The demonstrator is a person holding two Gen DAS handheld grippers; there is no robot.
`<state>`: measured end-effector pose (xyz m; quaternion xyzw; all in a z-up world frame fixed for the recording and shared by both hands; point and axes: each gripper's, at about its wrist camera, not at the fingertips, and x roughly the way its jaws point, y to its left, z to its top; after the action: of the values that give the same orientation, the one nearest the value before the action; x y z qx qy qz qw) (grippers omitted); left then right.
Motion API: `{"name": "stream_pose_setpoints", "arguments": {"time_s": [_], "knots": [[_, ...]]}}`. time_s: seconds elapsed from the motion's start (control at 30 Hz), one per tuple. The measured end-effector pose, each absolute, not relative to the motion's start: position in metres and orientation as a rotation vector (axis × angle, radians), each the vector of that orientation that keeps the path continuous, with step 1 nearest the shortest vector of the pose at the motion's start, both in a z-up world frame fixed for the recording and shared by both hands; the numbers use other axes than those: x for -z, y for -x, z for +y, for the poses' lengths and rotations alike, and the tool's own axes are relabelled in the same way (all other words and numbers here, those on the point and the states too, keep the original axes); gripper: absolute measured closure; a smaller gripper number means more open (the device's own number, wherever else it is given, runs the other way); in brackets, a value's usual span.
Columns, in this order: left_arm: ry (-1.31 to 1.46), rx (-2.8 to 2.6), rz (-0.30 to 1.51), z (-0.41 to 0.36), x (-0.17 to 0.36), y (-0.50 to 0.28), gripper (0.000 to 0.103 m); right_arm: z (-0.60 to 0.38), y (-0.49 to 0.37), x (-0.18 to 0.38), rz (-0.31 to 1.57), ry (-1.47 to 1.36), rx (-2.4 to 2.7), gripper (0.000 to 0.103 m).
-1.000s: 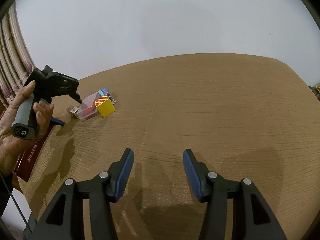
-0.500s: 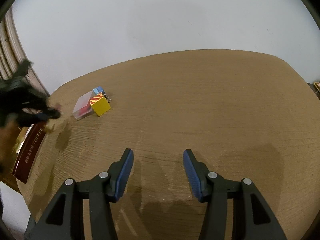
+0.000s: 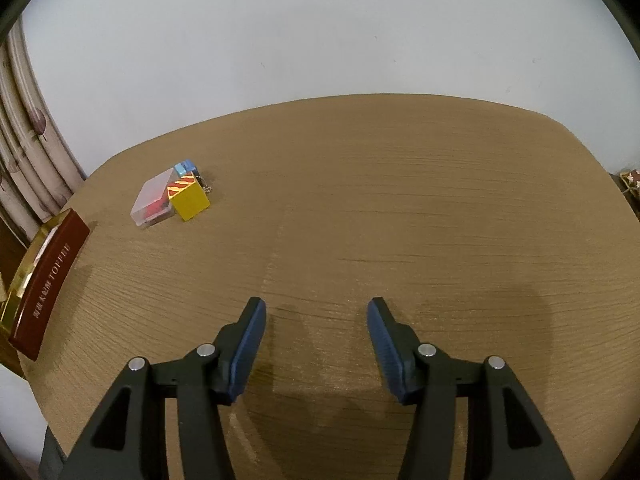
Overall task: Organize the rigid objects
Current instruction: 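Carry the lipstick tube into the gold tin and open the left gripper, then grasp the yellow and red striped cube with the right gripper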
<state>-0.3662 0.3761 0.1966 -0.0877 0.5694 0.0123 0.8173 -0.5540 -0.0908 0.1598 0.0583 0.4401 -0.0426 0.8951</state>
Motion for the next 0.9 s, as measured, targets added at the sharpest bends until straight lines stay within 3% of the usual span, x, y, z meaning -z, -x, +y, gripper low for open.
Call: {"name": "stream_pose_setpoints", "arguments": {"time_s": [0.3,0.47,0.63,0.7,0.8,0.9], "knots": [[0.213,0.019,1.265,0.378,-0.150,0.334,0.087,-0.088,0.550,-0.156,0.918,-0.103,0.091,0.047],[0.233,0.011,1.216,0.382,-0.157,0.339,0.086,-0.088,0.549,-0.155,0.920,-0.098,0.086,0.046],[0.174,0.021,1.118,0.372,-0.184,0.377,0.074,-0.086,0.550,-0.155,0.923,-0.082,0.091,0.045],[0.137,0.004,1.062,0.363,-0.193,0.401,0.062,-0.084,0.549,-0.155,0.928,-0.063,0.097,0.044],[0.121,0.021,1.004,0.349,-0.197,0.439,0.055,-0.076,0.545,-0.153,0.945,-0.014,0.100,0.037],[0.079,-0.003,0.968,0.339,-0.193,0.475,0.050,-0.065,0.541,-0.153,0.961,0.039,0.111,0.037]]}}
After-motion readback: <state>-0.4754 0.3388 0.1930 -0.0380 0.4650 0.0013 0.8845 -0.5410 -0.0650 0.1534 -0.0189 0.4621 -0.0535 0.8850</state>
